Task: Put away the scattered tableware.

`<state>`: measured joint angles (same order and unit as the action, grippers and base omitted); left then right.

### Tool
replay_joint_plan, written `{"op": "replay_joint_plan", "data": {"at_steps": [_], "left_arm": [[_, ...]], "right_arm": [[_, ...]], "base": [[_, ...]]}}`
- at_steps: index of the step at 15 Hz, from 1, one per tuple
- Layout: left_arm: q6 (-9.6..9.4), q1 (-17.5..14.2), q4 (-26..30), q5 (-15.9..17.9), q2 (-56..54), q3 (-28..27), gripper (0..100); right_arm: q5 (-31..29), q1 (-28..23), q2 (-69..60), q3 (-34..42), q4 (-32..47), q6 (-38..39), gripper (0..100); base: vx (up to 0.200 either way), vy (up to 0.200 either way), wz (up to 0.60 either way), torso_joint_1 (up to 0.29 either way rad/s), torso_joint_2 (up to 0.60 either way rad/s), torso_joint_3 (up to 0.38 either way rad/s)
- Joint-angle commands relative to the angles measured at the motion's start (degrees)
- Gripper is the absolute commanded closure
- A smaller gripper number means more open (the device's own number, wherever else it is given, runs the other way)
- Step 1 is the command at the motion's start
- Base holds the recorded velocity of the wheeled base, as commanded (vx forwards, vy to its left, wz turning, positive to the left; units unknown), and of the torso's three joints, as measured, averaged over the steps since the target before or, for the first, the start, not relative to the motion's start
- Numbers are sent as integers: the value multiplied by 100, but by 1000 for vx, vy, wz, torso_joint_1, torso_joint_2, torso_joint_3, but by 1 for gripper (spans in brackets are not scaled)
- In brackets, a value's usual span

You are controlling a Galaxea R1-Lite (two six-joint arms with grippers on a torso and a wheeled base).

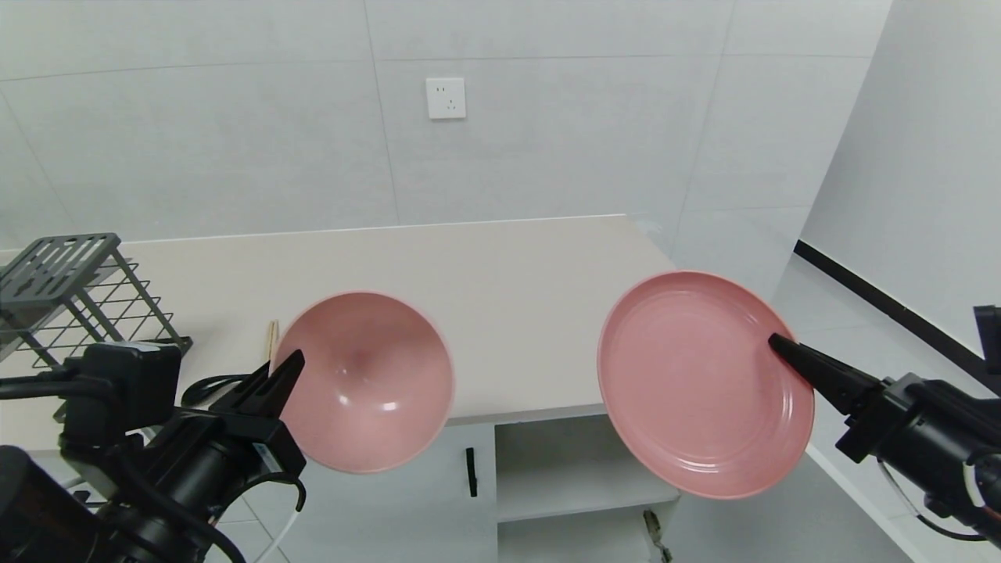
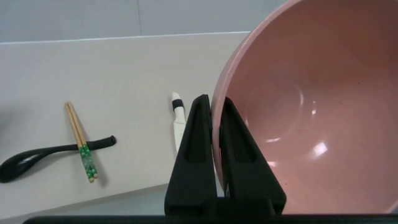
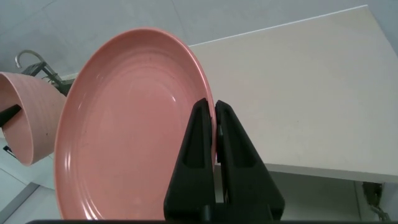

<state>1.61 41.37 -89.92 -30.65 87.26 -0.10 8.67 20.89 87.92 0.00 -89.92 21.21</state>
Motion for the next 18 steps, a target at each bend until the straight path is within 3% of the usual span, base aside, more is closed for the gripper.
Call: {"op": "replay_joint_plan", "data": {"at_steps": [1, 4, 8, 14, 18], "left_arm": [[6, 2, -8, -3, 28, 1, 100], [6, 2, -8, -3, 19, 1, 100], [15, 11, -8, -3, 2, 1, 100], [6, 2, -8, -3, 45, 1, 100], [24, 90, -8, -3, 63, 1, 100]], "right_arm": [[3, 2, 6, 0, -8, -3, 100], [3, 2, 24, 0, -8, -3, 100], [3, 2, 85, 0, -8, -3, 100], [3, -6, 111, 0, -8, -3, 100], [3, -15, 111, 0, -8, -12, 100]], "base": [[0, 0, -600, -12, 32, 12], [0, 0, 0, 0, 0, 0], [-200, 0, 0, 5, 8, 0], [0, 0, 0, 0, 0, 0], [0, 0, 0, -182, 362, 175]]}}
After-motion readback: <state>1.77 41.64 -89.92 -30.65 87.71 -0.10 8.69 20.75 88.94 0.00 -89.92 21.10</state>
